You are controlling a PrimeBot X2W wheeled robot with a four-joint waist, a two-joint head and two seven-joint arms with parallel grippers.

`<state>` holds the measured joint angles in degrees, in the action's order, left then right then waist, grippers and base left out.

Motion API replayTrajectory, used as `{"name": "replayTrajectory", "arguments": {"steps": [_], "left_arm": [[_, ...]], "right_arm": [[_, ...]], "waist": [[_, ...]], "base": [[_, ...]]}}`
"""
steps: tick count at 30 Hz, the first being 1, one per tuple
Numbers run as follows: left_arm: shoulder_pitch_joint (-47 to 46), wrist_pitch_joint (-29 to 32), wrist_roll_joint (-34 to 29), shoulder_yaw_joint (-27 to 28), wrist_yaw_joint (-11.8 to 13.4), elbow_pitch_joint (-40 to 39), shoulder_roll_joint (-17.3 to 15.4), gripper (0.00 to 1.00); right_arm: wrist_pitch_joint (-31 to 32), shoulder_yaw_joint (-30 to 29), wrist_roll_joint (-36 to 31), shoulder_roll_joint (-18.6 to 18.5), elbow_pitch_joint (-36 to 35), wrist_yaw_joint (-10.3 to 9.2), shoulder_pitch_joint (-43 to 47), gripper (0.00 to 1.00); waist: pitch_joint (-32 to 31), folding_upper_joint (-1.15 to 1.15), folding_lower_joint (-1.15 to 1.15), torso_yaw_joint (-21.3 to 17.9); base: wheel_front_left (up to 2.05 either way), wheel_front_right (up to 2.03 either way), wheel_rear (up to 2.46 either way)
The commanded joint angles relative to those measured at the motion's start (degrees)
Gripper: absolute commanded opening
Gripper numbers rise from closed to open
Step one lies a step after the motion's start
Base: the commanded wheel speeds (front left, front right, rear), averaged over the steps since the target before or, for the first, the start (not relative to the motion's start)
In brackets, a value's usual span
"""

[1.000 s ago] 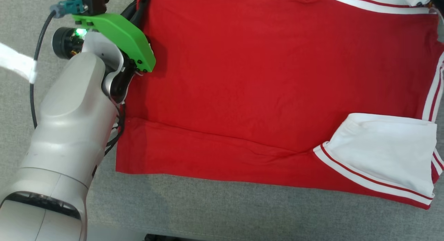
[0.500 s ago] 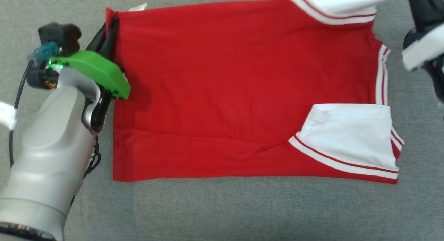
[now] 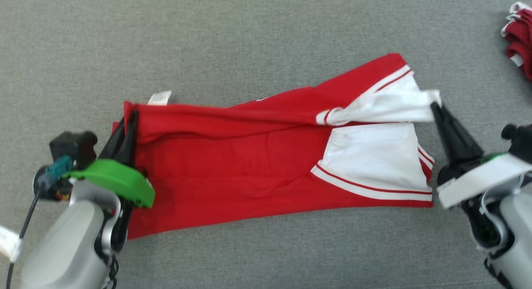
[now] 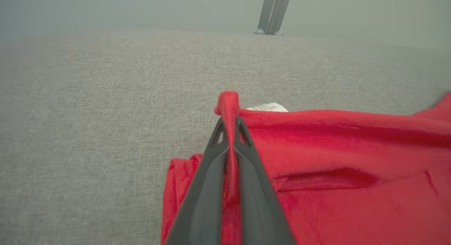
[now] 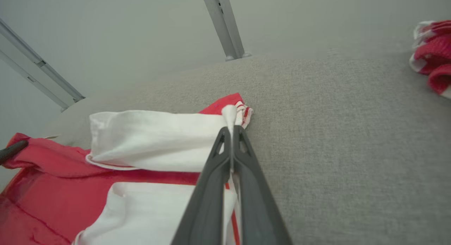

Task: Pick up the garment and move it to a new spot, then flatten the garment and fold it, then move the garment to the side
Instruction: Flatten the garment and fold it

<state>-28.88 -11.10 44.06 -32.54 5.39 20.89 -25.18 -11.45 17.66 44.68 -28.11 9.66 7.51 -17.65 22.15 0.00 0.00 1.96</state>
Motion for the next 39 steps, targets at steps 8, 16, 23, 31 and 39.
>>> {"name": "replayTrajectory", "arguments": {"steps": [8, 16, 23, 31, 39], "left_arm": [[10.77, 2.60, 2.83, 1.49, 5.84, -8.68, -3.55, 1.00], [16.48, -3.05, 1.48, 6.26, 11.46, -13.14, -2.73, 1.00], [19.29, -4.09, -8.53, 11.29, 15.13, -21.51, 0.39, 1.00], [24.28, -4.08, -15.17, 12.29, 15.33, -25.96, 3.27, 1.00], [26.20, -4.09, -16.68, 12.78, 14.40, -25.78, 4.66, 1.00]], "right_arm": [[1.39, -3.20, -3.65, 5.27, -4.05, -0.04, 9.60, 1.00], [-0.93, -8.27, -13.39, 9.91, -10.78, -0.03, 15.68, 1.00], [1.51, -15.07, -23.15, 14.41, -19.26, -0.02, 17.89, 1.00], [5.39, -17.13, -26.40, 16.32, -22.84, -0.02, 19.80, 1.00], [6.15, -17.98, -26.61, 16.94, -23.38, -0.02, 20.30, 1.00]], "waist": [[-1.38, 0.00, 0.00, -1.12], [-3.68, 0.00, 0.00, -1.80], [-6.23, 0.00, 0.00, -2.42], [-9.06, 0.00, 0.00, -2.57], [-9.35, 0.00, 0.00, -2.42]], "base": [[0.00, 0.00, 0.00], [0.00, 0.00, 0.00], [0.00, 0.00, 0.00], [0.00, 0.00, 0.00], [0.00, 0.00, 0.00]]}}
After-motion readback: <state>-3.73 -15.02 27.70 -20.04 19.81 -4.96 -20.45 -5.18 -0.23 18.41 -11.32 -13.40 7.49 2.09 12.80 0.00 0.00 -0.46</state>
